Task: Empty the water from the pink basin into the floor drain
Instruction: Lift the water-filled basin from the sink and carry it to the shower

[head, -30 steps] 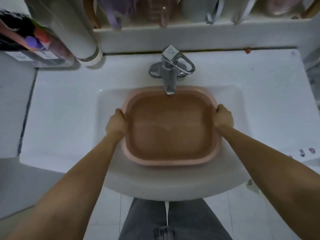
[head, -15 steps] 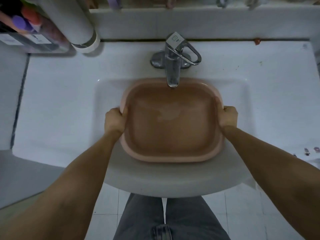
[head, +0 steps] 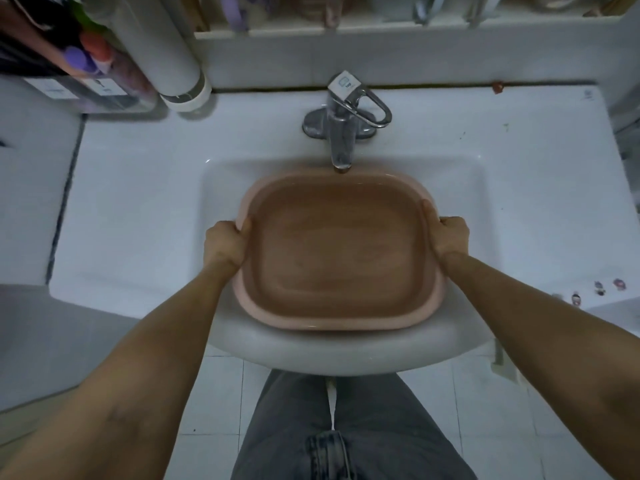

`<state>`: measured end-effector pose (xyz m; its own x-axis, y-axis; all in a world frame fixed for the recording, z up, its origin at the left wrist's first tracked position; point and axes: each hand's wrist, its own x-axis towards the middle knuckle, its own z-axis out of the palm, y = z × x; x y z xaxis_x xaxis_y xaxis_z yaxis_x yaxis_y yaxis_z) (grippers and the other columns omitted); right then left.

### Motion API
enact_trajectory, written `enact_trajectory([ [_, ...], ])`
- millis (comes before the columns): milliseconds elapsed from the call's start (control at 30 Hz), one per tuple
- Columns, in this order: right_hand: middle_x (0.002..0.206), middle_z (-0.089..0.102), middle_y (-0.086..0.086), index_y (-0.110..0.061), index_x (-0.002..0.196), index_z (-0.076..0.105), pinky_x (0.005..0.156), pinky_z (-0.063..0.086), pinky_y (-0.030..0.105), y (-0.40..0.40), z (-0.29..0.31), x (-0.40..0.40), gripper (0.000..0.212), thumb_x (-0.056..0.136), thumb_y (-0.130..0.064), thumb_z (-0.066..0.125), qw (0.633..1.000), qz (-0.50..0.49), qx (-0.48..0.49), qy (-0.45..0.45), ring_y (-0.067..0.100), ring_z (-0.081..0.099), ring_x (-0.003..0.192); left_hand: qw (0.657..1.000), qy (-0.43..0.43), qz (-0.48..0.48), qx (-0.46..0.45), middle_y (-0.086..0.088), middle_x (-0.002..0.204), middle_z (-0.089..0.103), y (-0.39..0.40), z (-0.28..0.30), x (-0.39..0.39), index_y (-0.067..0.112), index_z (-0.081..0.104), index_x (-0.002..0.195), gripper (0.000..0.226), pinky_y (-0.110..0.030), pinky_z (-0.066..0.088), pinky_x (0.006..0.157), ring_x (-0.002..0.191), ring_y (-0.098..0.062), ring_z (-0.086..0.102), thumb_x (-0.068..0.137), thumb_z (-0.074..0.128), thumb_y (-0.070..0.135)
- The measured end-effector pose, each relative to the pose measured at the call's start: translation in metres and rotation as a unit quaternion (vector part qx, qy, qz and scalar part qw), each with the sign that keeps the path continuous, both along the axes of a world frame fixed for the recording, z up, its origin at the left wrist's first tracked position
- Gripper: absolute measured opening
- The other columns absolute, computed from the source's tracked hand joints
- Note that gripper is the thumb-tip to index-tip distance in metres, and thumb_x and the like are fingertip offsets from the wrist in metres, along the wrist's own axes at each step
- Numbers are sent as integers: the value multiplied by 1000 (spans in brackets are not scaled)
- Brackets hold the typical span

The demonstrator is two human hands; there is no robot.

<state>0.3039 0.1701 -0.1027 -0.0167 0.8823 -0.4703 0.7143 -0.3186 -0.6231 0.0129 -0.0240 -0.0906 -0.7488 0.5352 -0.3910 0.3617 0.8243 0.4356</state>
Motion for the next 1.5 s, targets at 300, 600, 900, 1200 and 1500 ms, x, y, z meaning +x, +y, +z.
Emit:
enact_trajectory([
  [300,54,47,6,-6,53,45,57,37,31,-12,18,5,68,90,-63,42,999,35,-2,-19,20,45,52,1000,23,1,12,-26,78,64,-20,28,9,6,54,58,52,-32,41,67,81,-39,62,95,46,42],
  [600,56,49,6,-6,60,47,58,39,33,-28,49,15,64,87,-64,45,1000,13,7,4,23,47,55,999,16,-4,30,-7,60,53,-32,42,11,12,47,52,55,-31,42,64,69,-32,55,96,43,44],
  [900,53,43,4,-11,54,37,49,33,32,-64,83,15,60,88,-59,50,998,-54,29,0,22,42,51,997,-9,-59,38,-7,63,53,-38,50,-6,3,54,67,53,-32,39,64,72,-31,54,96,43,46],
  [1200,51,43,7,-9,52,38,53,34,33,-134,91,28,63,88,-60,49,985,-160,61,30,27,44,56,985,-5,-134,110,-26,80,64,-42,86,-23,-5,62,72,54,-29,37,63,88,-41,63,95,47,41],
  [1500,81,65,8,-4,73,62,74,46,33,-205,113,80,40,84,-42,64,955,-274,79,78,25,60,82,968,-15,-218,127,-8,63,53,-27,116,17,10,46,55,51,-30,35,56,66,-29,51,93,46,45],
])
